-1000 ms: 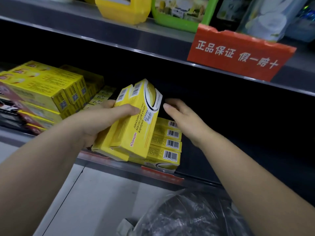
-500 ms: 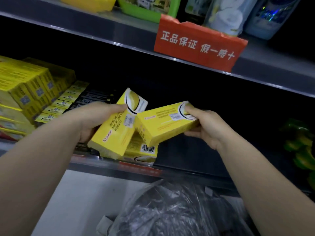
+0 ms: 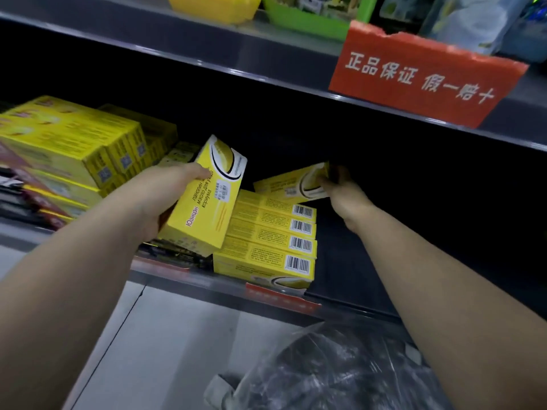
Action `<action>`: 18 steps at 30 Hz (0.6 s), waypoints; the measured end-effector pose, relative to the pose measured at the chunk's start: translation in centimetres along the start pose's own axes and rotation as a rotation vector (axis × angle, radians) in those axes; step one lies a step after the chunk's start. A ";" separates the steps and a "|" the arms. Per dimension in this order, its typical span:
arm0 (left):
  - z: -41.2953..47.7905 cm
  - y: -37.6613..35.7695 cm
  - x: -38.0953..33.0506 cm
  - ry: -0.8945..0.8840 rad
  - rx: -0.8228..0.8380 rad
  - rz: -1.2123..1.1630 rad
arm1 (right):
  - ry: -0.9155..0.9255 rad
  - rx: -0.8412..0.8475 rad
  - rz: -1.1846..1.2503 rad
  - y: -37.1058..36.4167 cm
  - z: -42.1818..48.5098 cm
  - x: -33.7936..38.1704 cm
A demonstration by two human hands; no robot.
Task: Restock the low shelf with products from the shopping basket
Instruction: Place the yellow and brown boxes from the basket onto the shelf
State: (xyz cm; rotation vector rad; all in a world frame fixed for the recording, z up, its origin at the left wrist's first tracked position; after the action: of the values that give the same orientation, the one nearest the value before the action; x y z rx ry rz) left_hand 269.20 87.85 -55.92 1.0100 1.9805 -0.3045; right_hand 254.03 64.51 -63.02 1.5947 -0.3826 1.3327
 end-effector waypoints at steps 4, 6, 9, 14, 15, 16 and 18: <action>1.2 0.2 0.6 -0.056 0.010 0.005 | -0.065 0.209 -0.066 -1.1 -0.3 -1.8; 1.5 0.1 0.7 -0.053 -0.009 0.007 | -0.073 0.249 -0.107 -1.3 -0.5 -2.4; 1.7 -0.3 0.6 -0.061 -0.035 0.004 | -0.081 0.227 -0.129 -2.0 -0.8 -2.6; 1.8 -1.0 0.7 -0.080 -0.023 0.014 | 0.001 0.283 -0.315 -2.7 -0.6 -2.4; 1.8 -1.1 0.6 -0.090 -0.036 0.011 | 0.003 0.317 -0.407 -2.6 -0.5 -2.2; 1.7 -1.3 0.6 -0.099 -0.035 0.017 | 0.012 0.349 -0.536 -2.5 -0.3 -1.8; 1.6 -1.5 0.6 -0.116 -0.033 0.039 | 0.083 0.372 -0.750 -2.2 -0.2 -0.7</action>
State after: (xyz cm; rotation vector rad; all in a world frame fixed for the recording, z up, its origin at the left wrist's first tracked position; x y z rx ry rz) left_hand 268.78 86.35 -57.57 0.9866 1.8536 -0.3009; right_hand 255.28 65.45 -64.67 1.7232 0.5097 0.8971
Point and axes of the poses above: each hand's wrist, its own z-axis towards the middle knuckle, its own y-axis out of the back of the hand, x = y × z, the point moved 1 cm from there along z, towards the middle knuckle, and after that the axes turned 11 degrees about y, right-handed, at the moved point
